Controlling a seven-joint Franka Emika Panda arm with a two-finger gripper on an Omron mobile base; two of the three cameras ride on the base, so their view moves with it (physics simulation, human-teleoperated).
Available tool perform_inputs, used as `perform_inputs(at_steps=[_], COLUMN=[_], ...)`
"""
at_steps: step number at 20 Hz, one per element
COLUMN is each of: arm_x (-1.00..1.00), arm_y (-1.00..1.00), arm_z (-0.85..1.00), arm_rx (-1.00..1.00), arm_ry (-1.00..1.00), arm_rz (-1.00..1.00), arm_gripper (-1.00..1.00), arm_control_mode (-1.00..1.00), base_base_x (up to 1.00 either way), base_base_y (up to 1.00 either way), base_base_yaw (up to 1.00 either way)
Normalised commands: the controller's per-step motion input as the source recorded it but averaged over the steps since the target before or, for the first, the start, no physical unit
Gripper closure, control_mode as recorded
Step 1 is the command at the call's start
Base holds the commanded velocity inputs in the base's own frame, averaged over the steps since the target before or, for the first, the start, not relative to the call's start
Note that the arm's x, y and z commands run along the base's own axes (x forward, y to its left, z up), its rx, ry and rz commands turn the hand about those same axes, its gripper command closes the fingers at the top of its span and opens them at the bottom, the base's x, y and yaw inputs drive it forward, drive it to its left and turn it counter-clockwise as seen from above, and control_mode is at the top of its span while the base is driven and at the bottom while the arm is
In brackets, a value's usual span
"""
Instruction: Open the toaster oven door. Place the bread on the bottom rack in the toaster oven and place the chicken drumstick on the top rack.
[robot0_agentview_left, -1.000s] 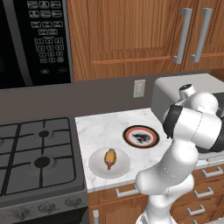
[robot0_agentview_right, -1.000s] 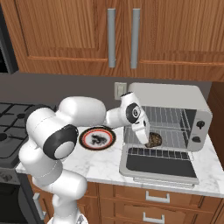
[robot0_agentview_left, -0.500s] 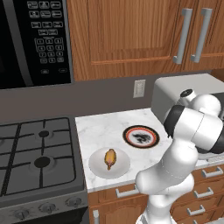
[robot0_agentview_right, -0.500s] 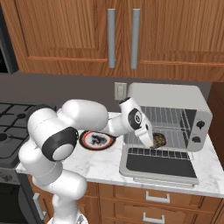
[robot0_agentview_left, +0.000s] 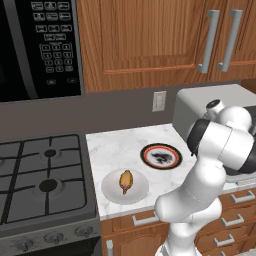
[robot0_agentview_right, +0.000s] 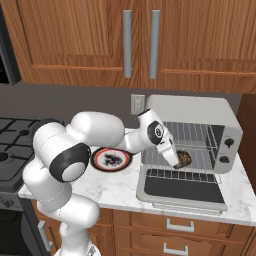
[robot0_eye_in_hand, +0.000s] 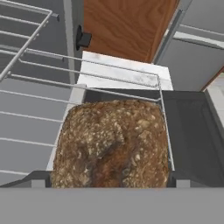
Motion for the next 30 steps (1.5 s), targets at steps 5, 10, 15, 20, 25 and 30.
perform_inputs(at_steps=[5, 10, 15, 20, 25, 30], arm_x=[-0.43, -0.45, -0.36, -0.28, -0.25, -0.3], arm_y=[0.0, 0.0, 0.0, 0.0, -0.01, 0.03], arm_z=[-0.53, -0.64, -0.67, -0.64, -0.53, -0.44], arm_rx=[0.0, 0.0, 0.03, 0.13, 0.14, 0.11], arm_ry=[0.2, 0.05, -0.01, -0.04, 0.0, 0.0], arm_rz=[0.0, 0.0, 0.0, -0.02, -0.01, 0.0], arm_gripper=[1.0, 1.0, -1.0, -1.0, -1.0, -1.0], arm_control_mode=[-1.0, -1.0, -1.0, -1.0, -1.0, -1.0], base_base_x=[0.0, 0.0, 0.0, 0.0, 0.0, 0.0], base_base_y=[0.0, 0.0, 0.0, 0.0, 0.0, 0.0], base_base_yaw=[0.0, 0.0, 0.0, 0.0, 0.0, 0.0])
